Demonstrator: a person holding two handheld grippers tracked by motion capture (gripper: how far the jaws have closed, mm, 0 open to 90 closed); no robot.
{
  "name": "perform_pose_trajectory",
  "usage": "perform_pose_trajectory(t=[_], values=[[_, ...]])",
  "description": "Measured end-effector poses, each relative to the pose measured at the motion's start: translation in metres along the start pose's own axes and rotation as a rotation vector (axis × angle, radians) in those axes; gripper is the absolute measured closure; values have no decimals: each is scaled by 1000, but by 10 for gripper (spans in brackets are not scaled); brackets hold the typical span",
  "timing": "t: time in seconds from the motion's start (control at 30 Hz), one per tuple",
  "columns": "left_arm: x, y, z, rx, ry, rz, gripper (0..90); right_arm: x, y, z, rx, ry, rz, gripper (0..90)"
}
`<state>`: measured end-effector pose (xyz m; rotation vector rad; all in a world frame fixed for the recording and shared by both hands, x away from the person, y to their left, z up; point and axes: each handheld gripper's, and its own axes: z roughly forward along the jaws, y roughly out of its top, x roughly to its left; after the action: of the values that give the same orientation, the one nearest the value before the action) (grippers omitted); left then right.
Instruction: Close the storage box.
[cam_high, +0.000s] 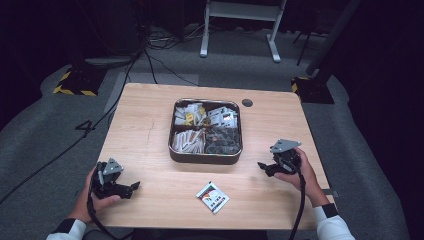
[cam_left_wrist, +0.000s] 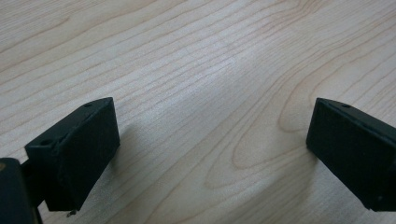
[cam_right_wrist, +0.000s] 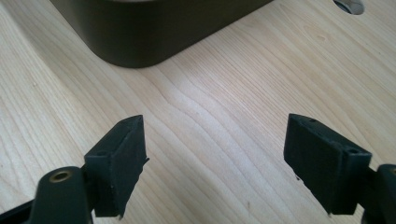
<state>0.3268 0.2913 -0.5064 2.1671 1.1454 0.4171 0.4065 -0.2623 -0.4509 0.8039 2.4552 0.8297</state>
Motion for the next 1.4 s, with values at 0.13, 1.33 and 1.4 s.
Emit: perform_pose_trajectory(t=[0.13,1.33,1.4], values=[[0,0,0,0,1,-1,29,0,-9,-2,-12,0,16,216],[0,0,0,0,4,-5,29,-4,-91,-15,-44,4,199,191],[0,0,0,0,4,-5,29,-4,-94,-16,-51,5,213,190]])
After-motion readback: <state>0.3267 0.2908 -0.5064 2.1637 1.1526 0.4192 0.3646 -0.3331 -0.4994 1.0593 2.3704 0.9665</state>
